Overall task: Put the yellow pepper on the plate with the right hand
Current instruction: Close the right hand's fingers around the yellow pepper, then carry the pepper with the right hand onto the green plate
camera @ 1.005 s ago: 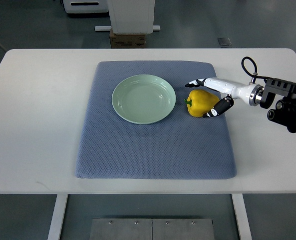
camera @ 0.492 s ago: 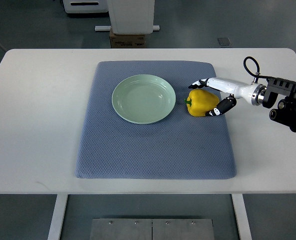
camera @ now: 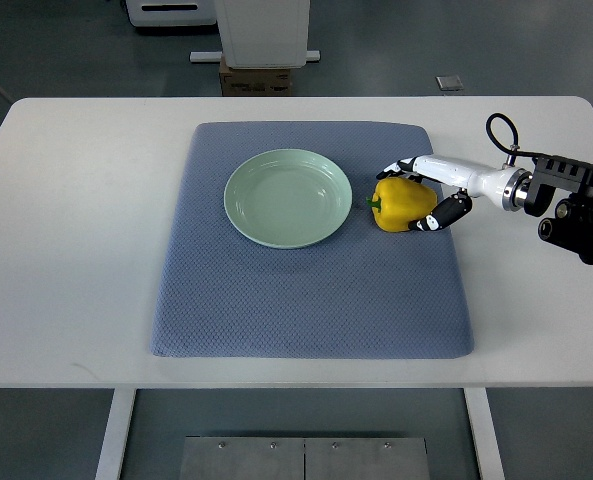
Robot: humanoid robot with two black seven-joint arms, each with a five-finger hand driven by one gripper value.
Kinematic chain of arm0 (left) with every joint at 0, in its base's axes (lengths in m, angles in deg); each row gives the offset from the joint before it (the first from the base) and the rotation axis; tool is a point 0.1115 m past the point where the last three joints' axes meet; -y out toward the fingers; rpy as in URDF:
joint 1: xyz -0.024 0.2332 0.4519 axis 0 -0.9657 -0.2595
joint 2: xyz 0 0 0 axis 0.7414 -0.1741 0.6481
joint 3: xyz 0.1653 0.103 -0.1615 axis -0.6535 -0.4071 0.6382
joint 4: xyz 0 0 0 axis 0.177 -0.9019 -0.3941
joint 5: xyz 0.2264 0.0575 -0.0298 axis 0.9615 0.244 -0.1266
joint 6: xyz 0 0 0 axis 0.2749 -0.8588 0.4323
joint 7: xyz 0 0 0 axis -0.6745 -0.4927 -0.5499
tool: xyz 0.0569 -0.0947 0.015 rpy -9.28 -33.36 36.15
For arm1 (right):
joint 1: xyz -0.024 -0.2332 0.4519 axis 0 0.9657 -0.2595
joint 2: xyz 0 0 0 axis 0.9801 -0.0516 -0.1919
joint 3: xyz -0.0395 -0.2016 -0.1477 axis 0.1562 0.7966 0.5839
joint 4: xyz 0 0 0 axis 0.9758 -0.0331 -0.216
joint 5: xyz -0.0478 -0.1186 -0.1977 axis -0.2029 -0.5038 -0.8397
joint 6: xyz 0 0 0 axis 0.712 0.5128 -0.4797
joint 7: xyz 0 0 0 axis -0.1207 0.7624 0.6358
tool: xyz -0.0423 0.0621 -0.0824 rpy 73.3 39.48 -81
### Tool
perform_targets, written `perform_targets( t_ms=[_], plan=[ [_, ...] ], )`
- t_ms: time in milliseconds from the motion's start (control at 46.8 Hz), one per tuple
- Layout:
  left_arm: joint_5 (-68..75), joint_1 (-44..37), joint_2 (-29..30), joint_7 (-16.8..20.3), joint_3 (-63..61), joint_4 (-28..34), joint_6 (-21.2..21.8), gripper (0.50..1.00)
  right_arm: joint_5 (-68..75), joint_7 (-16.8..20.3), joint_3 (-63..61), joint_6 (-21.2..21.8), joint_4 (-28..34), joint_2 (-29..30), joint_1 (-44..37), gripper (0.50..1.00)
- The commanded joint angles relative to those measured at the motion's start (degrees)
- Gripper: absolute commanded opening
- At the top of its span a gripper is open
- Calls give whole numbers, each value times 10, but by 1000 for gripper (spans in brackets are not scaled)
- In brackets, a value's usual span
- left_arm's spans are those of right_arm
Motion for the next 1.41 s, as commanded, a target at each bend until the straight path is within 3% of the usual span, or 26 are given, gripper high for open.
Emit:
perform_targets(
  t_ms=[0, 962, 1389],
  plan=[
    [0, 0, 0, 0, 0, 0, -1, 1000, 0, 0, 0, 0, -1, 0, -1, 500],
    [0, 0, 0, 0, 0, 0, 0, 1000, 6, 0, -6, -8, -3, 6, -25, 500],
    [0, 0, 0, 0, 0, 0, -1, 1000, 21, 10, -4, -7, -5, 66, -50, 500]
  ],
)
